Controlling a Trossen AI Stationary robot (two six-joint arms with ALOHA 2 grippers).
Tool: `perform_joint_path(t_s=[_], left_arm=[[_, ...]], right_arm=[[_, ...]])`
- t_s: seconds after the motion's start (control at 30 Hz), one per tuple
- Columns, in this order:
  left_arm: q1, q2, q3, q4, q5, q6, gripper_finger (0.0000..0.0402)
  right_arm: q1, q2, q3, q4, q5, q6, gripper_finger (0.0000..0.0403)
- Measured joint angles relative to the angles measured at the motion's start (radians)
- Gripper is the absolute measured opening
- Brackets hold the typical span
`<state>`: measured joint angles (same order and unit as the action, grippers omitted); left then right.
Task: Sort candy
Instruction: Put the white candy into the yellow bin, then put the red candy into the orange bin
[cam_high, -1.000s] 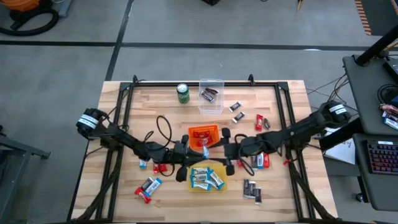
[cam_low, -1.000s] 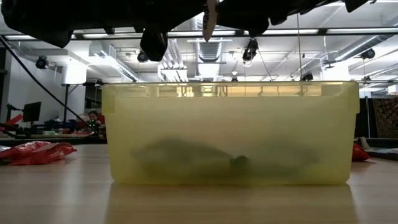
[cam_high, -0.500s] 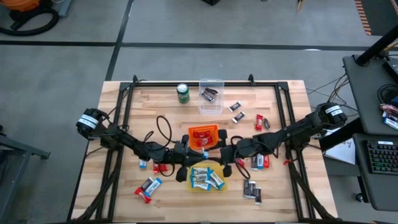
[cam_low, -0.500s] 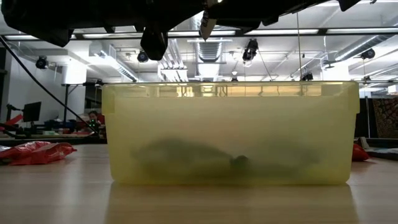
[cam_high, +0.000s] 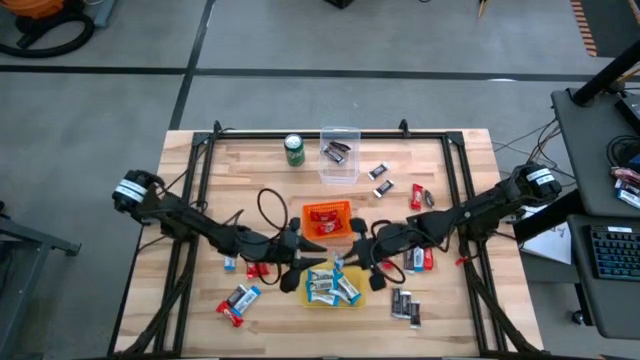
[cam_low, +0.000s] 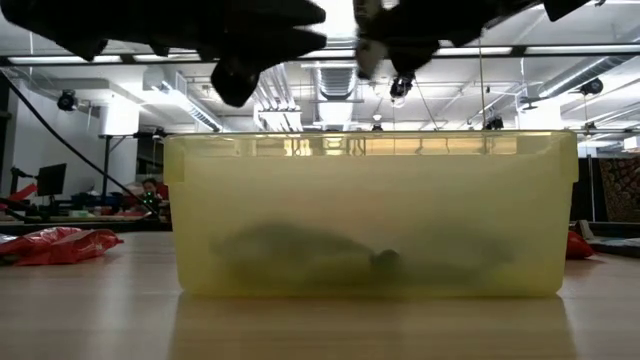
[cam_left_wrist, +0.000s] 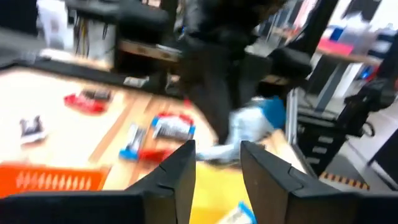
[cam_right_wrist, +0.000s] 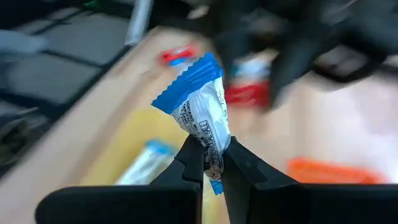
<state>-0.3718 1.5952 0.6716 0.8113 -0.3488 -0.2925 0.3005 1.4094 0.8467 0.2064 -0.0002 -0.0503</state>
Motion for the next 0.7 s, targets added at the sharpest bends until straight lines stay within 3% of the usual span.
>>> perform_joint_path(t_s=[0.07, 0.3, 0.53, 0.7], left_arm=[[0.001, -0.044, 0.000, -0.107, -0.001, -0.044, 0.0112], [0.000, -0.188, 0.000, -0.456, -0.010, -0.162, 0.0108], [0.000, -0.269, -0.001, -0.781, -0.042, -0.342, 0.0104], [-0.002, -0.276, 0.000, -0.921, -0.030, -0.493, 0.0103]], right_arm=[[0.001, 0.000, 0.000, -0.034, -0.050, 0.054, 0.0019], [0.032, 0.052, 0.000, -0.062, -0.053, 0.094, 0.0042], [0.034, 0.112, 0.010, -0.104, -0.051, 0.164, 0.0114], [0.033, 0.111, 0.045, -0.181, -0.050, 0.171, 0.0158]])
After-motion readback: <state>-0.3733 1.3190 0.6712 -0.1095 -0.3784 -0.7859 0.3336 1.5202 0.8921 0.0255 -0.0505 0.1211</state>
